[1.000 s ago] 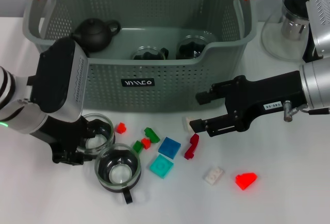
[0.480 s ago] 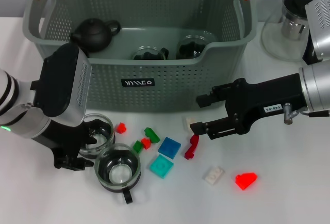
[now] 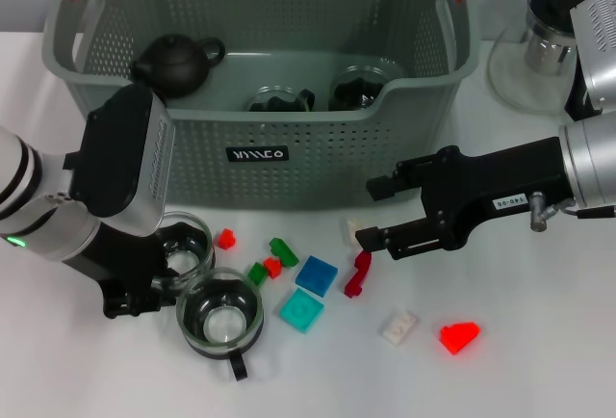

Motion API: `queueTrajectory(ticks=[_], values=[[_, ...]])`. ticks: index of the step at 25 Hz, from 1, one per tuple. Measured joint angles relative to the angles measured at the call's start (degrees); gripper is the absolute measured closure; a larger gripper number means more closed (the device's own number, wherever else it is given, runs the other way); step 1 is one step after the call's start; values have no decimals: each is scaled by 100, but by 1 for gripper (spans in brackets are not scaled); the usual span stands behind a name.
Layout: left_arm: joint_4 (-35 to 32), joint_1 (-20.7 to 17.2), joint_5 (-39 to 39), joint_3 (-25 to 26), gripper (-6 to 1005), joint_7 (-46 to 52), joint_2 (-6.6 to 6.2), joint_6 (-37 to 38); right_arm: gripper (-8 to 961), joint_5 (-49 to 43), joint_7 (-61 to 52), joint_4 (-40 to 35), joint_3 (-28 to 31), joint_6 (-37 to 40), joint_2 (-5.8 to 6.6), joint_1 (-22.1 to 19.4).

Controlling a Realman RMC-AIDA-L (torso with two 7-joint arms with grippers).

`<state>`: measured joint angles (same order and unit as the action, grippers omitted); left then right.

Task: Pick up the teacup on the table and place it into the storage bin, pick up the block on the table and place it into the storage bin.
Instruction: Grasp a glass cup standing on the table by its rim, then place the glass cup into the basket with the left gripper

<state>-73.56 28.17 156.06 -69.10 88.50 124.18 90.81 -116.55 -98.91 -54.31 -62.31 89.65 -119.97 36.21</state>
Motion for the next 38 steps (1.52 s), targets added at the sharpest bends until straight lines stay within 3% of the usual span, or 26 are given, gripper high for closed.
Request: queueTrajectory(ticks=[2,7,13,19,25,30,35,38], values=[[19,14,1,14,593,35,-1,11,196,3,-6,0,0,0,0,0],[59,28,4,44,800,120,-8,-18,195,15,-7,0,7,0,2,0],[42,39,4,171,914,121,-10,-12,195,14,-7,0,15,0,9,0],[-125,41,-25,486,955,127,-17,260,196,8,-6,0,18,1,9,1],[-455,50,-83,1228,954,131,4,987,195,-5,-6,0,17,13,18,-4],[-671,91,-437,2239,954,150,-30,1657,195,-9,-6,0,17,49,33,-6],[-657,313,-1118,3557,954,314,-272,2568,196,-9,1,6,17,67,35,-9],[-601,286,-1751,3878,954,653,-450,2711,196,-12,30,64,13,124,36,-9]])
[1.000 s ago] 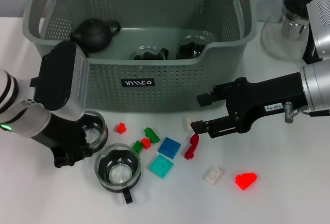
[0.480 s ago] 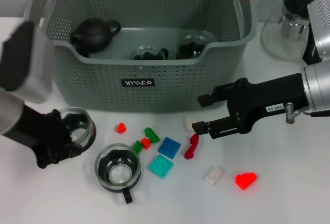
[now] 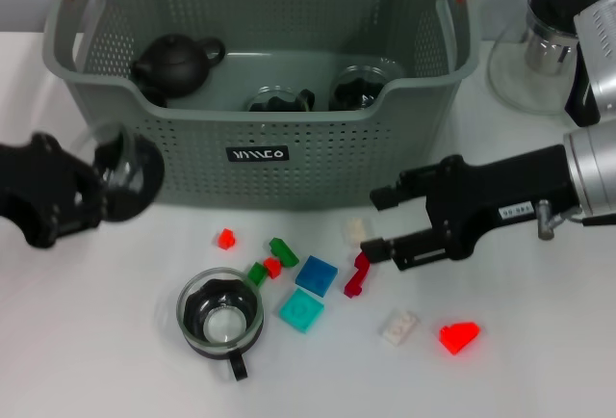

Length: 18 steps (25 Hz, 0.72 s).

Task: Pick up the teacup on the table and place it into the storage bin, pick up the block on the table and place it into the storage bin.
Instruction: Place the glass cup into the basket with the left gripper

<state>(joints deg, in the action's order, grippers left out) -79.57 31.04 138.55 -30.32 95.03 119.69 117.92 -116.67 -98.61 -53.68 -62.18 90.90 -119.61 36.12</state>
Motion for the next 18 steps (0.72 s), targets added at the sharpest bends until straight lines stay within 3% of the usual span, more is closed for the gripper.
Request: queueTrajectory(ticks=[2,10,14,18], values=[[40,-120,-673,-15,954,401,-155,20,196,-39,8,41,-1,58,6,-4],[57,-156,-2848,-254,955,1403,-494,21,195,-268,14,210,4,268,91,-17],[85,196,-3030,-263,955,1605,-521,-136,196,-345,15,232,5,301,109,-31],[407,631,-2771,-294,955,1747,-573,-743,195,-420,21,245,4,343,147,-59]])
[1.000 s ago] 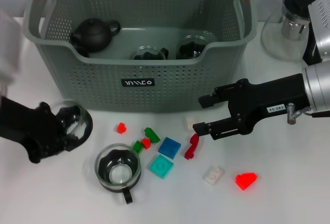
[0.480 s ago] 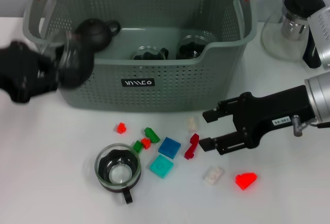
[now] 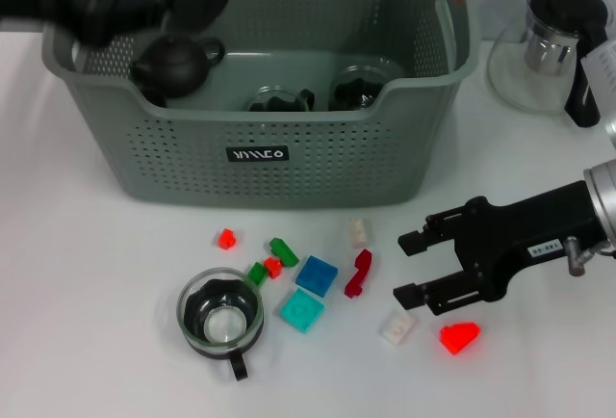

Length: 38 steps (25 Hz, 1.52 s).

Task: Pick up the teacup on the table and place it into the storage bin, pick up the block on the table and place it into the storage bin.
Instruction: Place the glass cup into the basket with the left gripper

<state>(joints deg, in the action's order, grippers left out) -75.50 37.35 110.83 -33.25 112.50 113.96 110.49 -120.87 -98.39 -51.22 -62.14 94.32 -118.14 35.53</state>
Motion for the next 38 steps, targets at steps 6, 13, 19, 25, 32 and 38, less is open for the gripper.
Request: queueTrajectory(ticks=[6,13,19,25,32,38], values=[[879,529,258,-233,955,305,-205,-979,196,-40,-12,-26,5,218,83,13],[1520,914,921,-1054,954,726,-259,-2440,197,-47,-64,-60,9,396,195,58],[1872,1232,1585,-1650,953,1125,-212,-3176,196,-83,-210,-70,31,551,303,140],[1936,1581,2354,-2231,952,1599,-138,-3424,195,-363,-378,-72,61,637,314,313],[2082,1931,3335,-2469,951,1821,97,-3495,197,-509,-397,-37,53,615,274,437],[2210,2026,3737,-2514,951,1829,253,-3631,199,-510,-399,-33,57,606,258,442]])
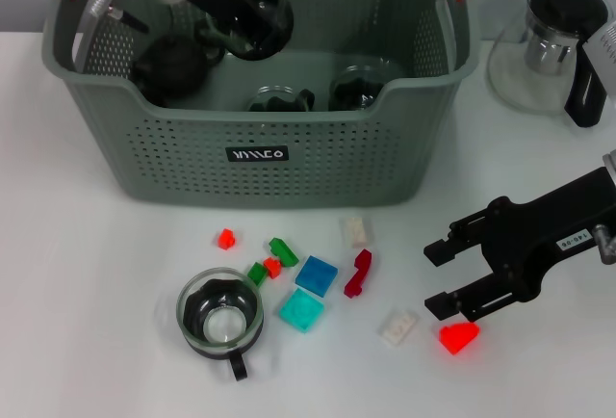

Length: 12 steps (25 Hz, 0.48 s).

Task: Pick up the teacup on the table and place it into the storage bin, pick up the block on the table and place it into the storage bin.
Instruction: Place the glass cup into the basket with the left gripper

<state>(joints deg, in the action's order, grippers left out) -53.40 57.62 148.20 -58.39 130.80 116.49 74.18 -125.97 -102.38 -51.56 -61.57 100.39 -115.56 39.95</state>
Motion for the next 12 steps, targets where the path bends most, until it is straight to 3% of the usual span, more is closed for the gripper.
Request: queueTrajectory(ticks=[6,12], values=[[23,28,168,-31,950,-37,137,-90,205,0,-9,6,-6,-11,-20,4],[231,30,181,-366,949,-25,162,-428,207,2,-10,14,-11,-11,-33,-4]])
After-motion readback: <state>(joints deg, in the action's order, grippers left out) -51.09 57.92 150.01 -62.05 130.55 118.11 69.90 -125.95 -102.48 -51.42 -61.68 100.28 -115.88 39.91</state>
